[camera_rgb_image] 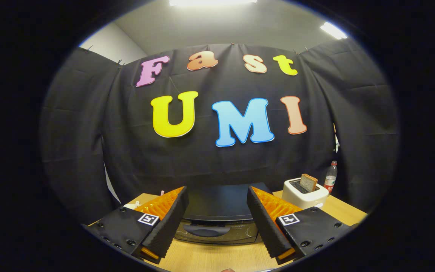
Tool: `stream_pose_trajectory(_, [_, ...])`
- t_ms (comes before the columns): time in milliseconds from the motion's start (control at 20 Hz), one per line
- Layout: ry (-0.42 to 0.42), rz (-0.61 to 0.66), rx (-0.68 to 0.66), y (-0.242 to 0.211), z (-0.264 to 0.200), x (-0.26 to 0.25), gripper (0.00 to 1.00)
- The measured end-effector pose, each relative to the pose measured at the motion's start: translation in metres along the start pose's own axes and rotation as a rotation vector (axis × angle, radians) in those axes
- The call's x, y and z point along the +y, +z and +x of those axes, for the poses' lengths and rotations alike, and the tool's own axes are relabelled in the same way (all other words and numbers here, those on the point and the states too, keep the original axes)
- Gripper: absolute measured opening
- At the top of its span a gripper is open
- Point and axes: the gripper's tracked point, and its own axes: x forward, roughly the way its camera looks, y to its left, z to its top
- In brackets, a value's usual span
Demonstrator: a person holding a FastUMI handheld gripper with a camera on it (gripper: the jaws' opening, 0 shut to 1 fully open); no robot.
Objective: Open the toaster oven, put the food inside, and close the toaster oven door.
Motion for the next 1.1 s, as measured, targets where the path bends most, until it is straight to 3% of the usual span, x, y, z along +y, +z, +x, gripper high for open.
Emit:
stream_pose_trajectory(450, [0.004, 0.01, 0.122, -0.061, 0.044, 0.024, 0.98])
stream_pose_trajectory(1100, [-0.049, -0.063, 0.226, -0.125, 0.065, 0.025, 0.98])
